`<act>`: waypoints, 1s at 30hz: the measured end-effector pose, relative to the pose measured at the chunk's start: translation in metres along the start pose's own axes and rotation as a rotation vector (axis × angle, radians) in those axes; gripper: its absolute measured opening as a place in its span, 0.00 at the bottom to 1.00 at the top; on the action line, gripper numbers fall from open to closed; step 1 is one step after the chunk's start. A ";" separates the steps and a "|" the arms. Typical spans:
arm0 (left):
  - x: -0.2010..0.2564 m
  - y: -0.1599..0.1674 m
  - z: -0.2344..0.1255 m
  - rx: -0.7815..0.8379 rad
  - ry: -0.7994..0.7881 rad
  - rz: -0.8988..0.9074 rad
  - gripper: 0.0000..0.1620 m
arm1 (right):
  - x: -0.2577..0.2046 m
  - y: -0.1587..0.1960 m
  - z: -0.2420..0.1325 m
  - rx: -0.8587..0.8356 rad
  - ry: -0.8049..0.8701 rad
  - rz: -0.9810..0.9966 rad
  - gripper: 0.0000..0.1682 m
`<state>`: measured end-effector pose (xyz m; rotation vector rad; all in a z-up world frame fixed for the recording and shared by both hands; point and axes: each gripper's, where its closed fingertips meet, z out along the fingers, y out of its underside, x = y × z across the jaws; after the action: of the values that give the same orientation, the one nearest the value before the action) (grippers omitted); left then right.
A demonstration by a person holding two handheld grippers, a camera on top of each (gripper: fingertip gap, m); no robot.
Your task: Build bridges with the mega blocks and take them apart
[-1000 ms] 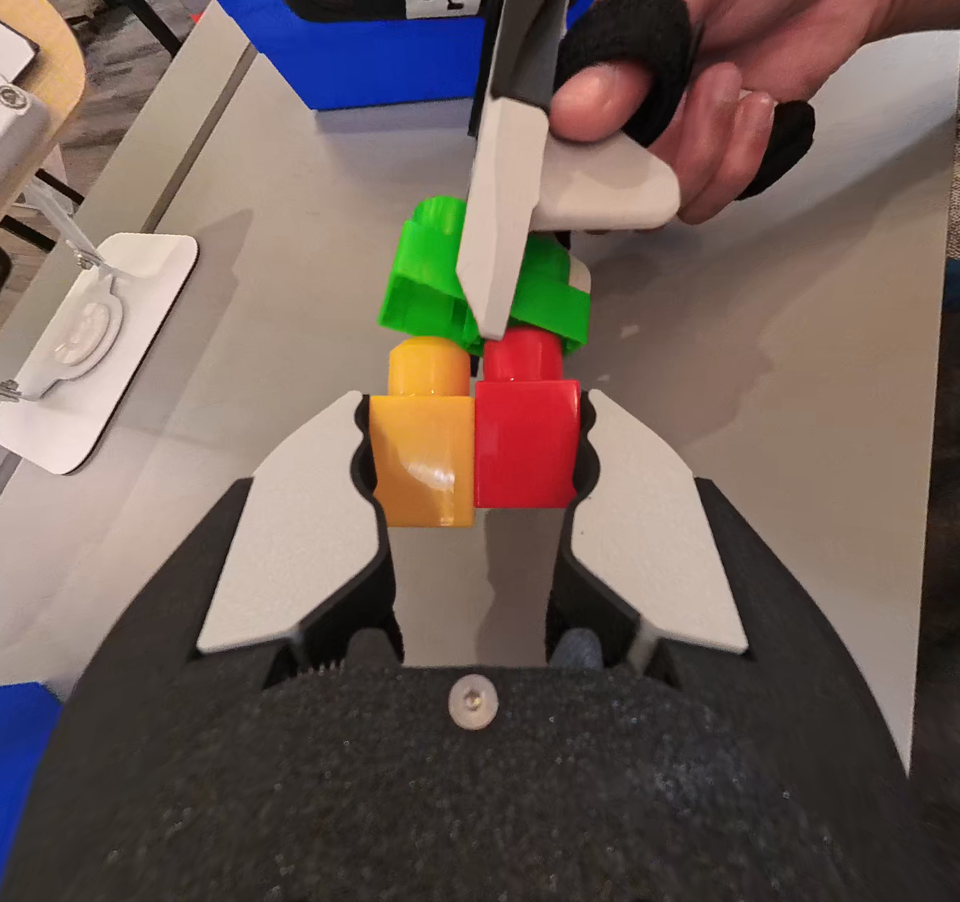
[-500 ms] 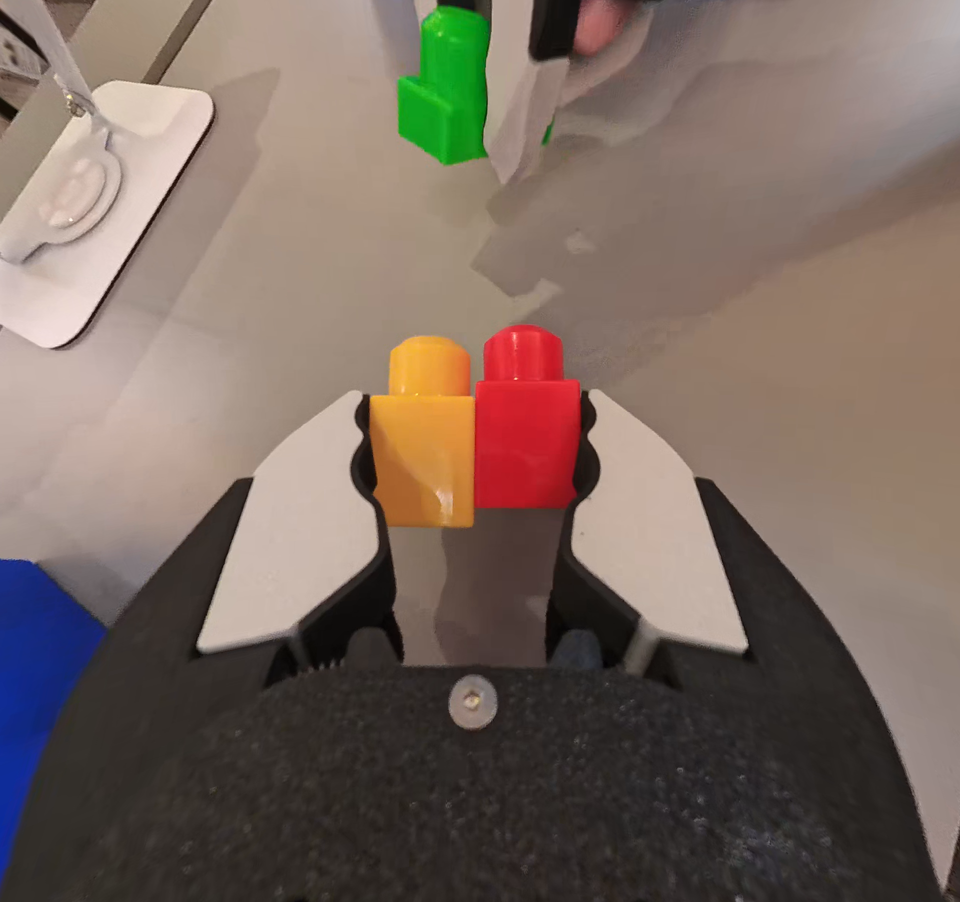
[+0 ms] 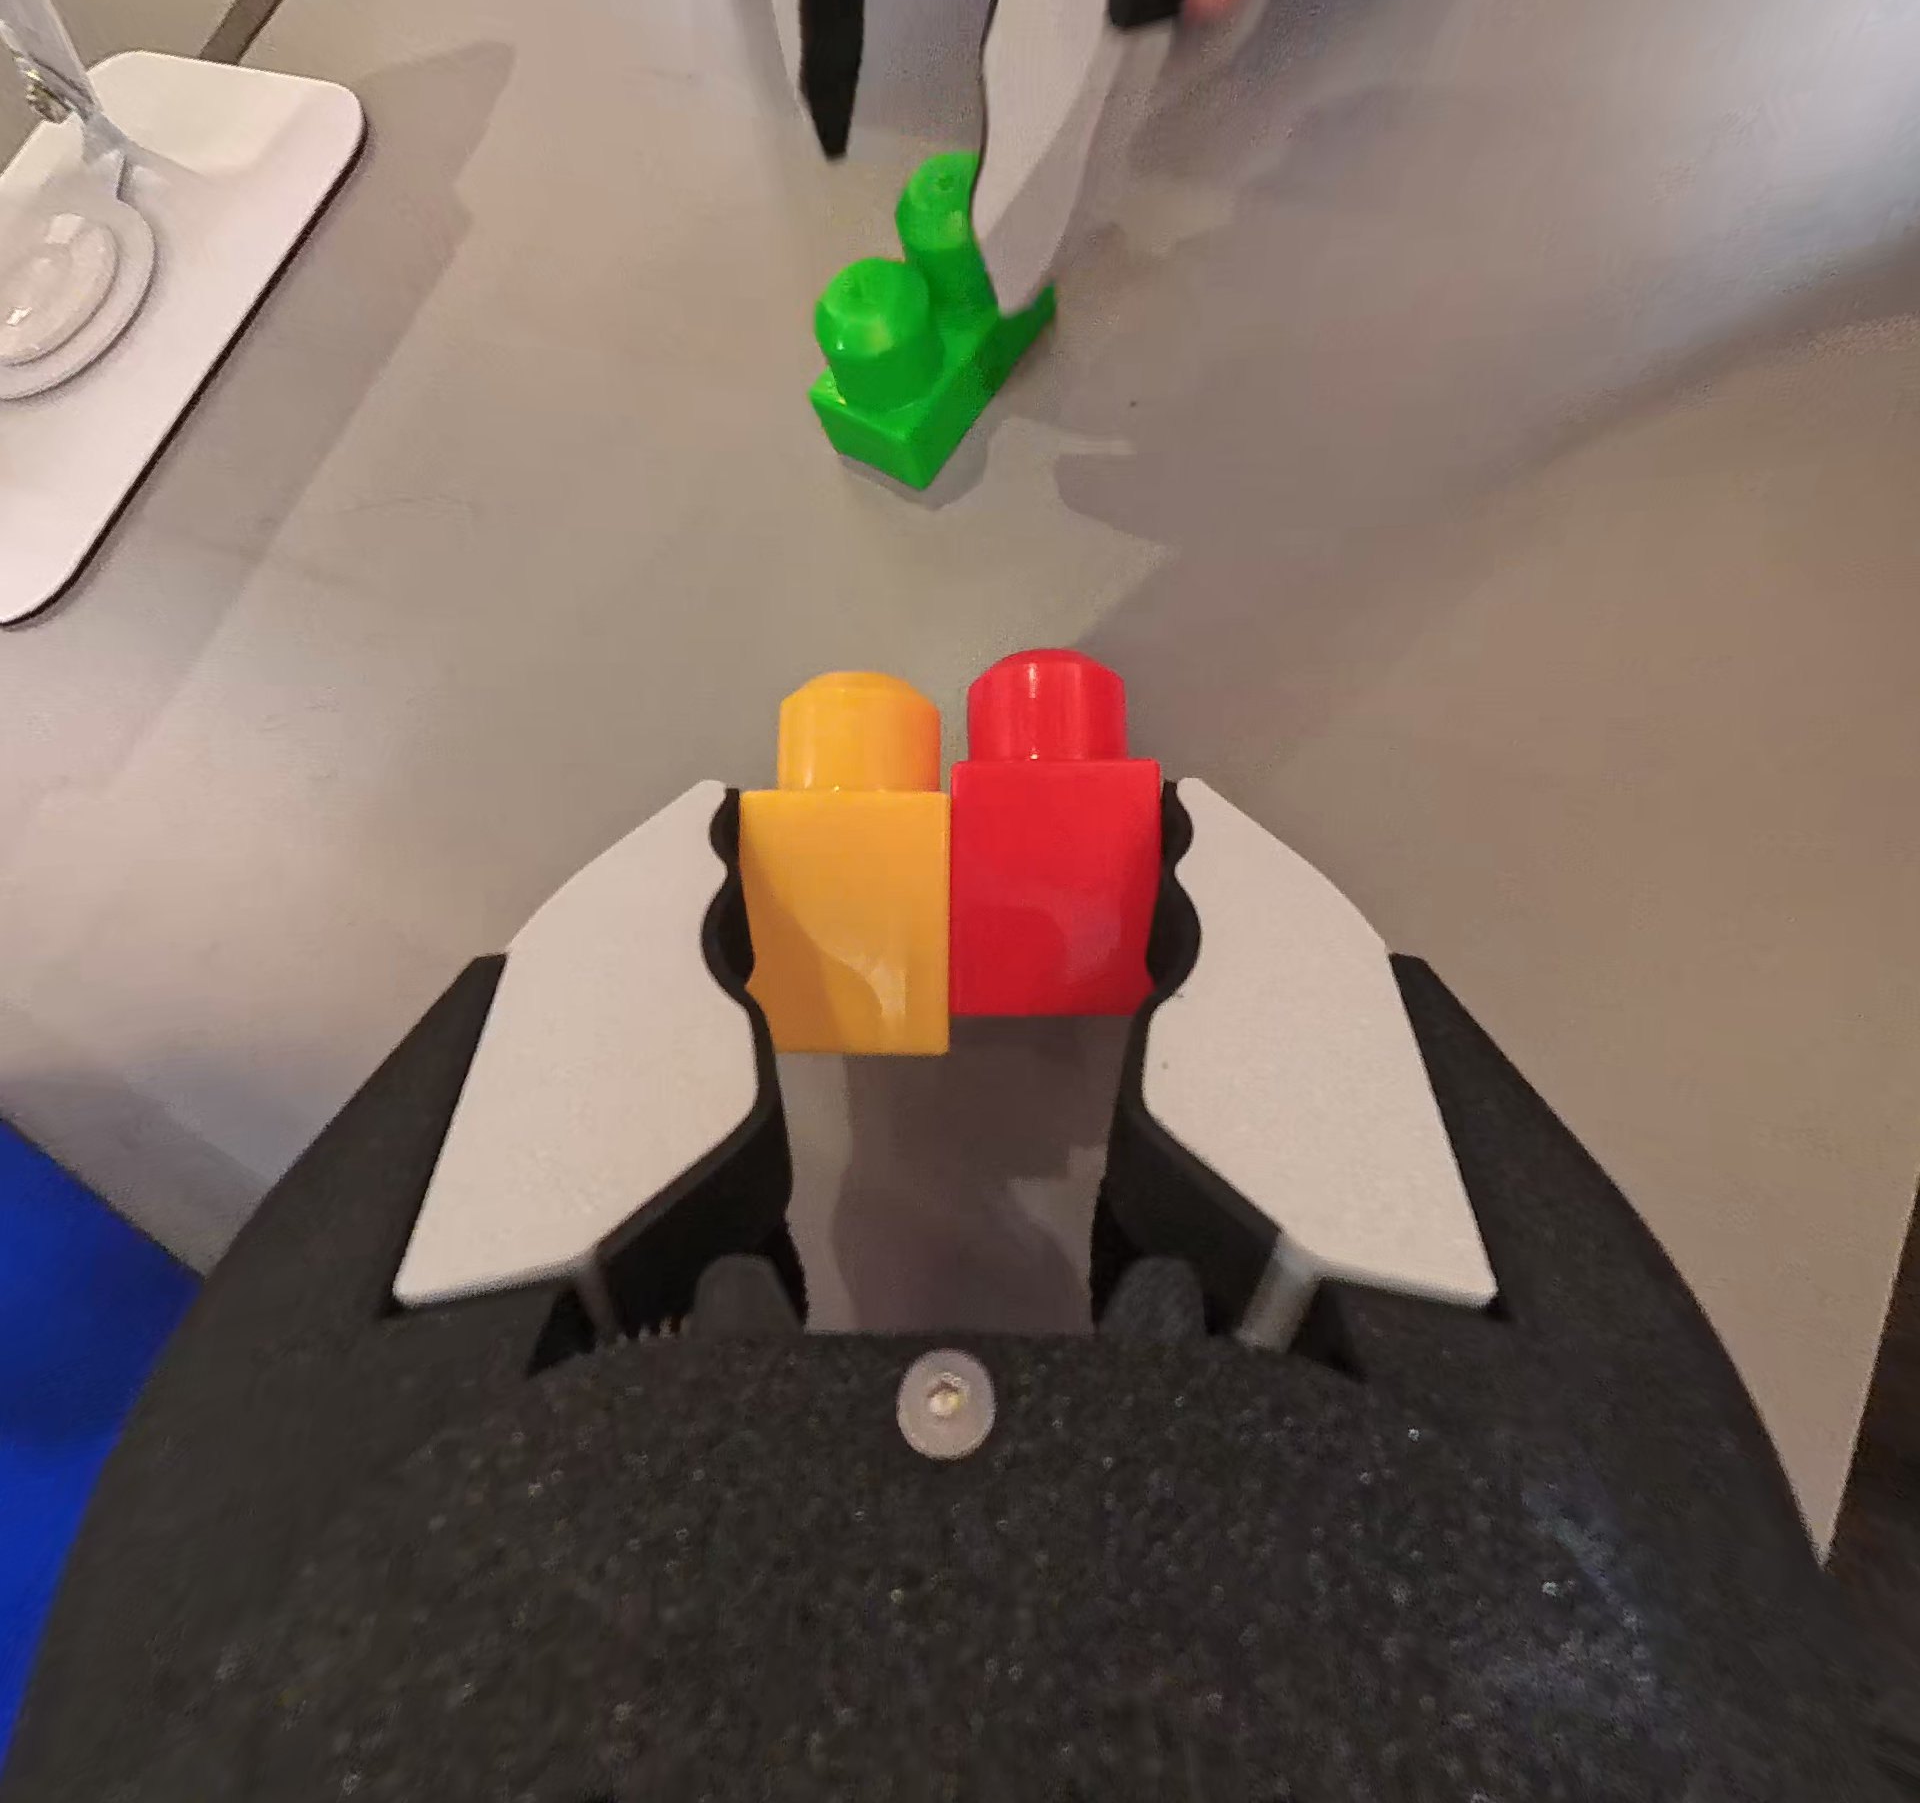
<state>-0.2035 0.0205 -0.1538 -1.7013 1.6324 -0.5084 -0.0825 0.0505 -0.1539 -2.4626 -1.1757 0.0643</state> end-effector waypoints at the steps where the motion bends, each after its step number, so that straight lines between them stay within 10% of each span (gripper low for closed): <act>1: 0.000 0.000 -0.001 0.001 0.000 -0.002 0.46 | -0.001 0.000 -0.007 0.026 -0.003 -0.045 0.32; 12: 0.002 -0.006 0.001 0.009 0.004 0.024 0.46 | 0.000 0.015 0.034 -0.206 -0.100 -0.241 0.20; 21: -0.001 -0.010 -0.007 0.077 -0.028 0.071 0.46 | -0.033 -0.033 -0.081 0.703 -0.433 0.340 0.20; 30: -0.004 -0.033 -0.015 0.146 -0.069 0.223 0.46 | -0.055 -0.031 -0.087 0.875 -0.778 0.665 0.20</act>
<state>-0.1917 0.0197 -0.1194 -1.3958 1.6679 -0.4420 -0.1222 -0.0029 -0.0698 -1.8810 -0.3151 1.4701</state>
